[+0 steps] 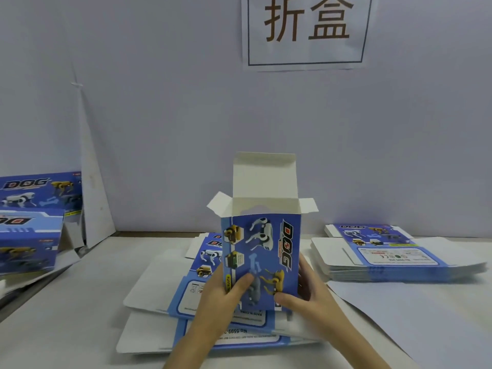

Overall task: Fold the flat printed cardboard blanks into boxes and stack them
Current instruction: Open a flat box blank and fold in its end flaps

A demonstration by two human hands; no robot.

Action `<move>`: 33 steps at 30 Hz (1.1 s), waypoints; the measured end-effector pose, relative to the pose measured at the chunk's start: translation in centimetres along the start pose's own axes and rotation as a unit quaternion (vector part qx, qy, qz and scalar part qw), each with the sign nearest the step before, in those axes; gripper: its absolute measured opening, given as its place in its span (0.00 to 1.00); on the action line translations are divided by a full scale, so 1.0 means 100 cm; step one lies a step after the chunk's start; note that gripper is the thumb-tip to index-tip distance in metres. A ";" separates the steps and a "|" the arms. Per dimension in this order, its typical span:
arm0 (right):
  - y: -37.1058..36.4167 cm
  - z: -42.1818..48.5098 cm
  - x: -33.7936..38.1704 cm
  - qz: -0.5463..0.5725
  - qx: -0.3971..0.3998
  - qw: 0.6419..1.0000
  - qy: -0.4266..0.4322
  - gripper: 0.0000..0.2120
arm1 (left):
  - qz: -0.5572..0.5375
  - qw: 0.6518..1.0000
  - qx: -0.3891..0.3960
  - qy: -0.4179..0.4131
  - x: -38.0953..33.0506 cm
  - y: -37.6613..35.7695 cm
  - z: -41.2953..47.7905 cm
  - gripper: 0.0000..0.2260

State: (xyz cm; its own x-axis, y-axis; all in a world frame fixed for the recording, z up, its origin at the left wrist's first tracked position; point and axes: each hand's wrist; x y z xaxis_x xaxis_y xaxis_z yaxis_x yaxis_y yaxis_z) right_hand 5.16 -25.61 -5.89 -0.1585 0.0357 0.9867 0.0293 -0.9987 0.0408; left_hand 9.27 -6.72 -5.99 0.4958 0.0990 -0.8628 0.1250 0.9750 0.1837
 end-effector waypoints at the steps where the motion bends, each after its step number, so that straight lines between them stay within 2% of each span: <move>1: 0.000 0.000 -0.001 0.001 -0.004 1.000 0.001 0.43 | 0.003 1.000 -0.006 0.005 0.003 0.000 0.000 0.13; 5: 0.000 0.000 -0.002 0.002 -0.015 1.000 -0.003 0.37 | 0.023 0.997 -0.068 0.021 0.008 -0.004 0.001 0.11; 10: 0.006 0.000 -0.004 0.001 0.000 1.000 -0.007 0.43 | 0.017 0.999 -0.036 0.003 0.011 -0.003 0.000 0.20; 15: 0.003 0.001 -0.005 -0.008 -0.011 1.000 -0.004 0.37 | 0.011 0.997 -0.079 0.020 0.010 -0.009 0.000 0.15; 20: 0.006 0.000 -0.007 -0.018 -0.013 1.000 0.001 0.40 | -0.013 0.999 -0.047 0.022 0.011 -0.006 -0.001 0.15; 27: 0.000 -0.002 -0.004 -0.021 -0.021 1.000 -0.003 0.36 | -0.014 0.994 -0.096 0.043 0.007 -0.011 -0.003 0.10; 29: 0.000 -0.003 -0.004 -0.030 -0.030 0.999 0.005 0.37 | -0.020 0.995 -0.089 0.043 0.006 -0.008 -0.003 0.14; 33: -0.004 -0.004 -0.002 -0.034 -0.026 0.999 0.024 0.37 | -0.027 0.999 -0.012 0.044 0.005 -0.002 -0.004 0.18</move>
State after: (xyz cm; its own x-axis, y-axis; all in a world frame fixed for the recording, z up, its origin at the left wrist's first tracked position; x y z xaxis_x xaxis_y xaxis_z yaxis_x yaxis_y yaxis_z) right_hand 4.76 -25.26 -6.14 -0.2050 0.1030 0.9733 -0.0348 -0.9946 0.0979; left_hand 9.16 -6.78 -6.62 0.4119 0.0629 -0.9090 0.1273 0.9839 0.1257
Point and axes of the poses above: each hand's wrist, its own z-axis towards the middle knuckle, its own y-axis out of the back of the hand, x = y × z, and after that the axes turned 4 degrees about -y, right-handed
